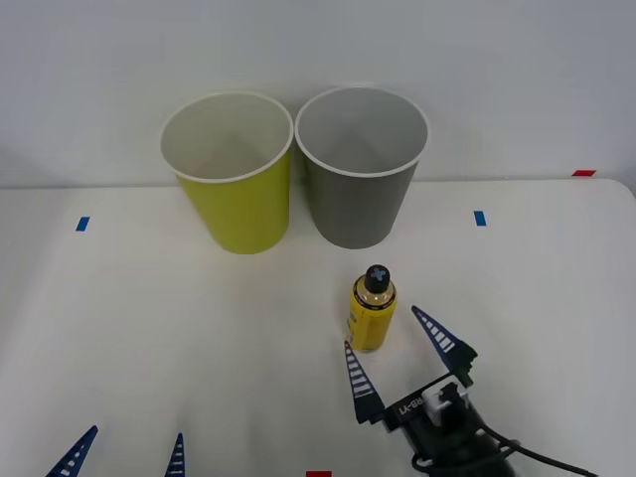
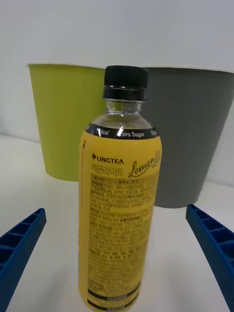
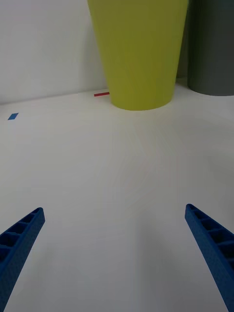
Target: Put cans in the gray bin and PET bottles in the light green bin.
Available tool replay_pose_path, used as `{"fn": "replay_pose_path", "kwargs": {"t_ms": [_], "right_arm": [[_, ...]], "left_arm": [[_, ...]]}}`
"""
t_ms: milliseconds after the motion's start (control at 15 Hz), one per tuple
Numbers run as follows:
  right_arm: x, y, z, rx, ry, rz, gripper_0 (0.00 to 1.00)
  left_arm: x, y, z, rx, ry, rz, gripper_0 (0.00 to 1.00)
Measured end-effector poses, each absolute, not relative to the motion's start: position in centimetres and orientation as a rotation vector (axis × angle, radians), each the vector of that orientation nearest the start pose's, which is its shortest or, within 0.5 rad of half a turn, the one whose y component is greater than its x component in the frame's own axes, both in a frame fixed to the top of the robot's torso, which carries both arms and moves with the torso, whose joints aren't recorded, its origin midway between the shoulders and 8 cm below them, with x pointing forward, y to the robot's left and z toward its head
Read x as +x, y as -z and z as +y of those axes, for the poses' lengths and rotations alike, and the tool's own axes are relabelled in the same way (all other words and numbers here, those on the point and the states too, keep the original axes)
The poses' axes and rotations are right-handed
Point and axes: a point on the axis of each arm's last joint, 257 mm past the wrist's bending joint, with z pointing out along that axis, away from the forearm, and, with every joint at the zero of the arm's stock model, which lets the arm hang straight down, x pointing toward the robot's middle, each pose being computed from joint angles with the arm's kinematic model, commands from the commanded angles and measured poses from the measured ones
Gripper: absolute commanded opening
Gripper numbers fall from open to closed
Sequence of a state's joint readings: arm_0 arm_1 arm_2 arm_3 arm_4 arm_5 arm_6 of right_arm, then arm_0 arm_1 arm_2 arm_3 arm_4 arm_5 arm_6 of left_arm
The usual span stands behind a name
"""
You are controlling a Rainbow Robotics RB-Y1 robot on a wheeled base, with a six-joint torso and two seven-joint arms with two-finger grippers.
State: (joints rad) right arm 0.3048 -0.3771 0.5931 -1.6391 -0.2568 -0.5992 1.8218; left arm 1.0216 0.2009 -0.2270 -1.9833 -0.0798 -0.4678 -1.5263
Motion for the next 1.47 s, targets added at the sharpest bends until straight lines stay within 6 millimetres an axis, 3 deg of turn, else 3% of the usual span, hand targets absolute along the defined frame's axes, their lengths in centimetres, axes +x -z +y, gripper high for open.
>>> {"fn": "replay_pose_path", "kwargs": {"t_ms": [533, 600, 667, 800, 1200, 1467], "right_arm": [[40.6, 22.8, -6.6, -0.41, -0.275, 1.295, 1.0], [41.0, 22.6, -6.6, -0.407, -0.275, 1.296, 0.85], [41.2, 22.5, -6.6, -0.404, -0.274, 1.299, 0.64], [41.4, 22.8, -7.0, -0.403, -0.272, 1.31, 0.13], [41.9, 22.9, -6.7, -0.346, -0.335, 1.365, 0.08], [42.5, 20.9, -5.7, -0.353, -0.387, 1.418, 0.07]], "left_arm": [[23.4, 29.4, 24.1, 0.104, -0.06, 1.695, 1.0], [23.4, 29.4, 24.1, 0.104, -0.06, 1.695, 1.0], [23.4, 29.4, 24.1, 0.104, -0.06, 1.695, 1.0], [23.4, 29.4, 24.1, 0.104, -0.06, 1.695, 1.0], [23.4, 29.4, 24.1, 0.104, -0.06, 1.695, 1.0], [23.4, 29.4, 24.1, 0.104, -0.06, 1.695, 1.0]]}}
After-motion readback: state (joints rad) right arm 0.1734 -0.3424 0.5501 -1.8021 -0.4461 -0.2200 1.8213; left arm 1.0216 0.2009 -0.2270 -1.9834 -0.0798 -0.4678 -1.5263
